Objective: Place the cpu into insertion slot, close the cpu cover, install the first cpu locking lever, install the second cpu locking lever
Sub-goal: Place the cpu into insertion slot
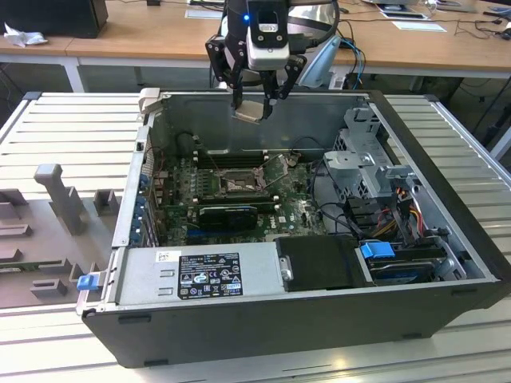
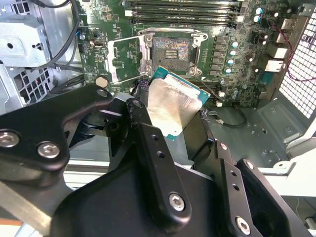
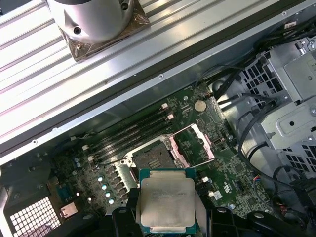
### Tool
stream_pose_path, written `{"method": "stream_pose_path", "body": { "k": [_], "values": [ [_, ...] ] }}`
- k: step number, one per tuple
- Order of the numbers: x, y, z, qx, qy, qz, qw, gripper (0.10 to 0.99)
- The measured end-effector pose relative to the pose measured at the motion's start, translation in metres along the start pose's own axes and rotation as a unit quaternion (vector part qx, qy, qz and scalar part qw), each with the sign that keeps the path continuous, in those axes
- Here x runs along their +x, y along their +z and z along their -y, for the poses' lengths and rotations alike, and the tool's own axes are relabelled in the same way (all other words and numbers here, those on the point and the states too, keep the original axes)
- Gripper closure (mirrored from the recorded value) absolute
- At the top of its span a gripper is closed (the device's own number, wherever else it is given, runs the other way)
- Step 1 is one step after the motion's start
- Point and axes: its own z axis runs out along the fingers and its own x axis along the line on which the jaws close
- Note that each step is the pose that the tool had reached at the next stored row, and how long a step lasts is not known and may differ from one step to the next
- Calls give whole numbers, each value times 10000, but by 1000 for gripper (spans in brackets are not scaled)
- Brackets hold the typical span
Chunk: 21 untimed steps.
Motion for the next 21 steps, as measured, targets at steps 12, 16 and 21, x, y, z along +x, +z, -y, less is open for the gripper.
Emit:
{"method": "stream_pose_path", "body": {
  "k": [12, 16, 21],
  "values": [
    [0, 0, 0, -4, 223, 20, 9997, 557],
    [0, 1, 0, -7, 362, 33, 9993, 557],
    [0, 2, 0, -10, 495, 44, 9988, 557]
  ]
}}
